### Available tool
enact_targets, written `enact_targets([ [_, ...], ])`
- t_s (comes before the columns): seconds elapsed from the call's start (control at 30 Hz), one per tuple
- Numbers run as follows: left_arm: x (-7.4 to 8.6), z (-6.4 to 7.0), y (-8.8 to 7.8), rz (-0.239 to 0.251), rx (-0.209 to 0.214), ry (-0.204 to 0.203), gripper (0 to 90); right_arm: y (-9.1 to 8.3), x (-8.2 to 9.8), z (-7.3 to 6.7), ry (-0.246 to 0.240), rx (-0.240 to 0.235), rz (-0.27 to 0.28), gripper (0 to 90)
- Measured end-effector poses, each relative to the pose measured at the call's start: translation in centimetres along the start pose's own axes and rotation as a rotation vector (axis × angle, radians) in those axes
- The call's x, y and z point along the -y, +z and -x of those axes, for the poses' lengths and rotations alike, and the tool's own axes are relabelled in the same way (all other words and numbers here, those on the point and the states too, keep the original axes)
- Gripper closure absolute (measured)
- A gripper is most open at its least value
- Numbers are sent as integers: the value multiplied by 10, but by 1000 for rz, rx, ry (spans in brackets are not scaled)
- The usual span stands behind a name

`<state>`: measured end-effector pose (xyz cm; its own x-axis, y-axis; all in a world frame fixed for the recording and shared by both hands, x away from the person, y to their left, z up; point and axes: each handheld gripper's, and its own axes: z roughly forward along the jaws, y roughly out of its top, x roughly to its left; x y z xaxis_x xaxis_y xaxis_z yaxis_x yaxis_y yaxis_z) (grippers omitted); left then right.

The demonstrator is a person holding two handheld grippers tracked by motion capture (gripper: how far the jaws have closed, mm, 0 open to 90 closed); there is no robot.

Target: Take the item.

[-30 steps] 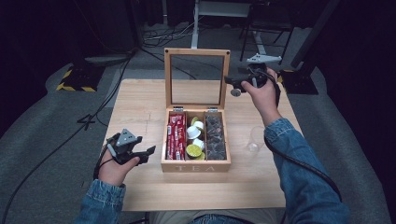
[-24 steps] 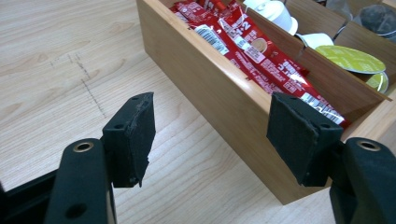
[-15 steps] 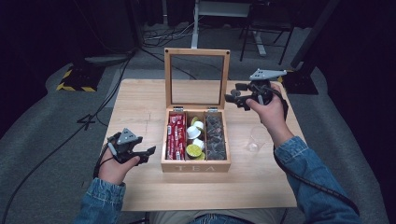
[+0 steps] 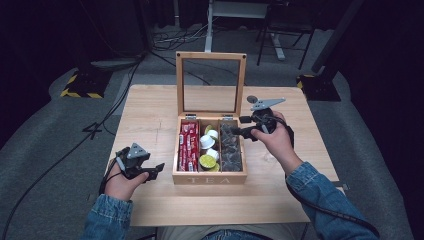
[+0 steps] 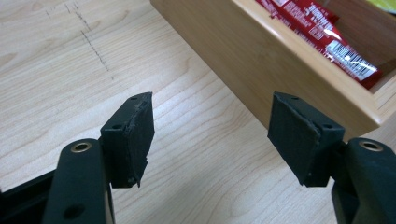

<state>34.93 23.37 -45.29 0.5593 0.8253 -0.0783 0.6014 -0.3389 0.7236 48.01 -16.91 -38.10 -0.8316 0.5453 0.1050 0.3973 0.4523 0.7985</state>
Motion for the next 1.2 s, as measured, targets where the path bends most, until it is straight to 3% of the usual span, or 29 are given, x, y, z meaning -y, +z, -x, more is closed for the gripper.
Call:
enact_targets([
  [0.13,6,1,5,-20,-2,4,323,15,6,-6,-43,-3,-72,469],
  [0.67,13,-1,17,-55,0,8,323,44,21,-15,-37,-24,-152,355],
  [0.87,12,0,19,-57,8,11,323,51,24,-14,-45,-18,-182,460],
  [0.9,12,0,19,-59,8,12,323,52,23,-12,-39,-2,-182,517],
  [0.97,12,0,19,-57,7,12,323,54,23,-10,-44,12,-181,541],
  [1.2,12,0,18,-57,4,17,323,62,23,-9,-49,23,-212,545],
])
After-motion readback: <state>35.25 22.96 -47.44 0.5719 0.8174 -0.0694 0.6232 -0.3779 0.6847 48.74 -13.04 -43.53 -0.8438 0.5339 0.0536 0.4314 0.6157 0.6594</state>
